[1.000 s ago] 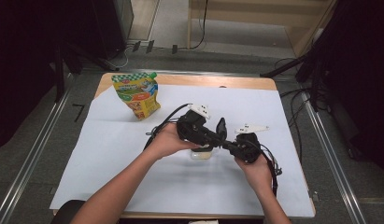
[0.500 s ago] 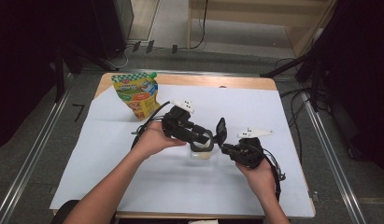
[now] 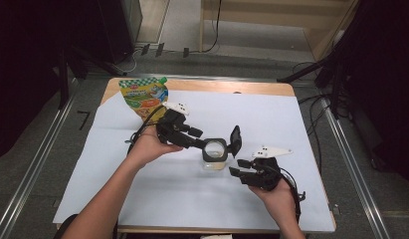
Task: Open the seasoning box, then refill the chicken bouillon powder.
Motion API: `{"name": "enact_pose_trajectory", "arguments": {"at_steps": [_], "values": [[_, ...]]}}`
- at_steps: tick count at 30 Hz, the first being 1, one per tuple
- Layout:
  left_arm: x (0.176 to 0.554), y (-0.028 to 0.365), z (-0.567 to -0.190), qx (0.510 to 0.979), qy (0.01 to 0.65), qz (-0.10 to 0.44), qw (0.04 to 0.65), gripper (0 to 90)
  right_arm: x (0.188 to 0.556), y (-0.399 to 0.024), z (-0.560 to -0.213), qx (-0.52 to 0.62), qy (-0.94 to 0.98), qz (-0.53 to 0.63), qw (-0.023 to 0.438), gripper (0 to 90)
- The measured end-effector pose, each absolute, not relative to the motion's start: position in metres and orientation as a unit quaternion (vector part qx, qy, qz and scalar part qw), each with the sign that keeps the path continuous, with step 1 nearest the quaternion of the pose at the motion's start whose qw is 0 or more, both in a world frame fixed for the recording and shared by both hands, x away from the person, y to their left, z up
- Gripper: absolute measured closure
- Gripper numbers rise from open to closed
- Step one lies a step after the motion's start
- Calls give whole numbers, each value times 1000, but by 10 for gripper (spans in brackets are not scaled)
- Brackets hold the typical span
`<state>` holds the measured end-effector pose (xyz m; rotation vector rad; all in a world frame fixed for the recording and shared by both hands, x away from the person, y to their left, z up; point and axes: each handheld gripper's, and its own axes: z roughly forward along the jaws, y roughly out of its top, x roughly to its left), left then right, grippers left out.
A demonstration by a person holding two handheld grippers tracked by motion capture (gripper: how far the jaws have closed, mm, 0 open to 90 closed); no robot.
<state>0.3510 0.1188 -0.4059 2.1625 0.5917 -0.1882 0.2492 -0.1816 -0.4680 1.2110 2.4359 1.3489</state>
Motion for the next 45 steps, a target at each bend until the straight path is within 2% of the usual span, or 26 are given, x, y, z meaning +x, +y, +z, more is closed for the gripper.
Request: {"name": "enact_pose_trajectory", "arguments": {"at_steps": [14, 27, 45], "values": [[358, 158, -402, 858, 271, -69, 430, 438, 252, -177, -471, 378, 815, 435, 57, 521], [361, 212, -390, 848, 311, -20, 430, 438, 257, -178, -470, 370, 812, 449, 45, 519], [376, 267, -388, 829, 357, 26, 430, 441, 249, -153, -470, 319, 835, 448, 27, 539]]}}
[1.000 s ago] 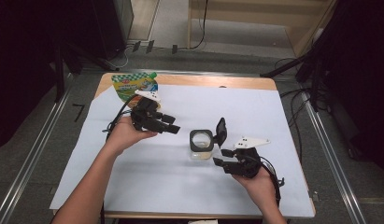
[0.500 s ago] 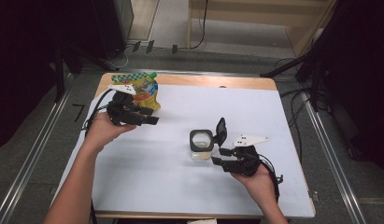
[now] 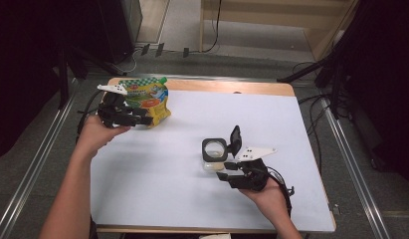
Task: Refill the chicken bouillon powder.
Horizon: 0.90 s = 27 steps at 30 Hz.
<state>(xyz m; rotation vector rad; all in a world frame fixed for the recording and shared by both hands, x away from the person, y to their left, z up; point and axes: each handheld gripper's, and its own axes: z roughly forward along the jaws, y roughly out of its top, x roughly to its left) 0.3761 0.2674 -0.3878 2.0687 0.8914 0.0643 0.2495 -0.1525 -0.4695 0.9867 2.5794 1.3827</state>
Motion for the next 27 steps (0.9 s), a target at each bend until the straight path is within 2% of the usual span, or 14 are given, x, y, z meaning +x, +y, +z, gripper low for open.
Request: {"name": "enact_pose_trajectory", "arguments": {"at_steps": [16, 22, 27], "values": [[393, 325, -391, 799, 423, 70, 421, 434, 241, -129, -470, 285, 851, 440, 20, 533], [405, 328, -395, 789, 435, 74, 428, 413, 239, -127, -468, 281, 851, 443, 24, 533], [414, 316, -402, 790, 426, 85, 432, 432, 237, -123, -468, 279, 851, 445, 22, 532]]}}
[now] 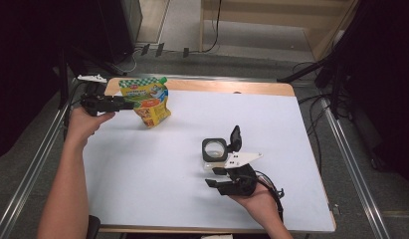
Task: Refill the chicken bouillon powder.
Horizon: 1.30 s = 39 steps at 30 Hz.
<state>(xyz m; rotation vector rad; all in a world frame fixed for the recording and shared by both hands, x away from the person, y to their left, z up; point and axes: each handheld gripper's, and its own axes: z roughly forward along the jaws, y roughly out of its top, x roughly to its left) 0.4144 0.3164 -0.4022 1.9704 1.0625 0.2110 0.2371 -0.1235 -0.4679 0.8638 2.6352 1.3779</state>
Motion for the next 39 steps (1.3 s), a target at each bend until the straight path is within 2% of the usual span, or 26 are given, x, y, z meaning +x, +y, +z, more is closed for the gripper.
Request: {"name": "enact_pose_trajectory", "arguments": {"at_steps": [7, 13, 17, 25, 32, 39], "values": [[425, 291, -402, 800, 419, 91, 420, 499, 235, -108, -470, 261, 858, 441, 20, 530], [429, 285, -408, 793, 430, 79, 424, 597, 234, -94, -474, 257, 859, 443, 7, 514], [428, 283, -407, 795, 422, 59, 433, 751, 238, -79, -475, 255, 857, 448, -2, 507], [423, 275, -400, 800, 421, 69, 422, 891, 244, -54, -465, 249, 853, 458, -9, 497], [415, 263, -387, 799, 416, 63, 430, 900, 244, -42, -461, 245, 849, 468, -5, 488], [398, 250, -361, 807, 387, 48, 444, 900, 243, -47, -466, 247, 848, 469, 2, 488]]}}
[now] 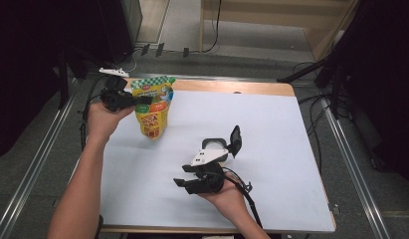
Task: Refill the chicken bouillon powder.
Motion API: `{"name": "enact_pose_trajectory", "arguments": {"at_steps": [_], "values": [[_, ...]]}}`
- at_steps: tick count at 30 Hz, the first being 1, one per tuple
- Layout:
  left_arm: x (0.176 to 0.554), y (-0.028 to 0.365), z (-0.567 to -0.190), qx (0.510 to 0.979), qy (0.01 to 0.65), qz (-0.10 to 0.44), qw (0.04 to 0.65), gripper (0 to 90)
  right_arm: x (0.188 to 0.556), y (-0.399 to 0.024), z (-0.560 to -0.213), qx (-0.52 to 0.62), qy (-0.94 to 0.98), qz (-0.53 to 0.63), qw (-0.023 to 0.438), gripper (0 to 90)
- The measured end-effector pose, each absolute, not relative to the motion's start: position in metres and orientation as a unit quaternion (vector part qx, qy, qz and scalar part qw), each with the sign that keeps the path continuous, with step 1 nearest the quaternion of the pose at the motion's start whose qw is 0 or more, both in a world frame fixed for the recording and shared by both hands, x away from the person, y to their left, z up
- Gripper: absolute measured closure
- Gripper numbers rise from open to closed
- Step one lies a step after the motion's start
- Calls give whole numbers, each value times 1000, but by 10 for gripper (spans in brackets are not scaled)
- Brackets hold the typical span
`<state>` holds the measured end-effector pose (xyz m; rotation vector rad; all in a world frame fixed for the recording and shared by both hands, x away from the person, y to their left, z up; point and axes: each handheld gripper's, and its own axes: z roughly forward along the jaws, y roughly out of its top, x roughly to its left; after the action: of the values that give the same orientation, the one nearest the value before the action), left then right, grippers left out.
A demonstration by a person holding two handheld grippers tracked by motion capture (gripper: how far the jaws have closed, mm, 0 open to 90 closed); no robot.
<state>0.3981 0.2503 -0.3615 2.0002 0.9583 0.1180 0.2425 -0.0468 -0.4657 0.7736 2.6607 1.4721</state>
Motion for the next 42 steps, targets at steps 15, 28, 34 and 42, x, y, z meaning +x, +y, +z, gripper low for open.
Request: {"name": "enact_pose_trajectory", "arguments": {"at_steps": [15, 28, 34, 42], "values": [[351, 240, -333, 809, 346, 12, 476, 900, 244, -34, -478, 248, 851, 463, -6, 495], [322, 222, -319, 818, 335, -12, 467, 900, 256, -23, -490, 271, 846, 460, 19, 608], [312, 219, -312, 818, 329, -20, 472, 900, 262, -11, -492, 292, 835, 466, 23, 696], [300, 212, -309, 828, 308, -41, 466, 900, 268, 0, -501, 318, 829, 458, 43, 830]]}}
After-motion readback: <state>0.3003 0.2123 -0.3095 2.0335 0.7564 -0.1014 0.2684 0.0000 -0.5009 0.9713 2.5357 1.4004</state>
